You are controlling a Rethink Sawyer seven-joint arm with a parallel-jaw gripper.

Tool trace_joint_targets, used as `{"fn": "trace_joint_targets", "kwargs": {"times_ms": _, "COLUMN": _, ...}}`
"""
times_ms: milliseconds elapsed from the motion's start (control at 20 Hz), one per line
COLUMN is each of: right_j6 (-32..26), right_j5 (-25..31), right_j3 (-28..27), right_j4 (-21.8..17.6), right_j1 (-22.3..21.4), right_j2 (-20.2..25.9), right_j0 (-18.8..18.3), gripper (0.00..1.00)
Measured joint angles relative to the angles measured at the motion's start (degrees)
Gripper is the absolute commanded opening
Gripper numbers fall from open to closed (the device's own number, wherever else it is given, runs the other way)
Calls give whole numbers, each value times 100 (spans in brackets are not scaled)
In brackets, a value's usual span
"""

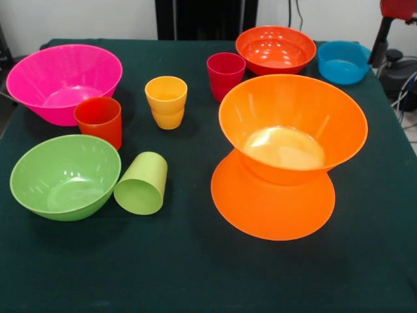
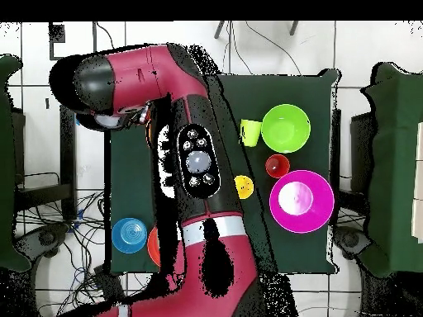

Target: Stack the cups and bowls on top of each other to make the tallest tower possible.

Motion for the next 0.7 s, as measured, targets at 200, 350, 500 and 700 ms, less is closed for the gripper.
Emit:
{"fn": "trace_joint_targets", "kwargs": {"times_ms": 200, "right_j6": 0, "right_j5": 92, "right_j3": 182, "right_j4": 194, "right_j1": -342, "right_j2": 25, "right_j0": -66, "gripper": 100}}
{"fn": "trace_joint_targets", "kwargs": {"times_ms": 350, "right_j6": 0, "right_j5": 117, "right_j3": 376, "right_j4": 303, "right_j1": -576, "right_j2": 41, "right_j0": -163, "gripper": 100}}
{"fn": "trace_joint_targets", "kwargs": {"times_ms": 500, "right_j6": -1, "right_j5": 120, "right_j3": 724, "right_j4": 449, "right_j1": -946, "right_j2": 49, "right_j0": -378, "gripper": 100}}
{"fn": "trace_joint_targets", "kwargs": {"times_ms": 700, "right_j6": -1, "right_j5": 121, "right_j3": 1119, "right_j4": 489, "right_j1": -1348, "right_j2": 47, "right_j0": -670, "gripper": 100}}
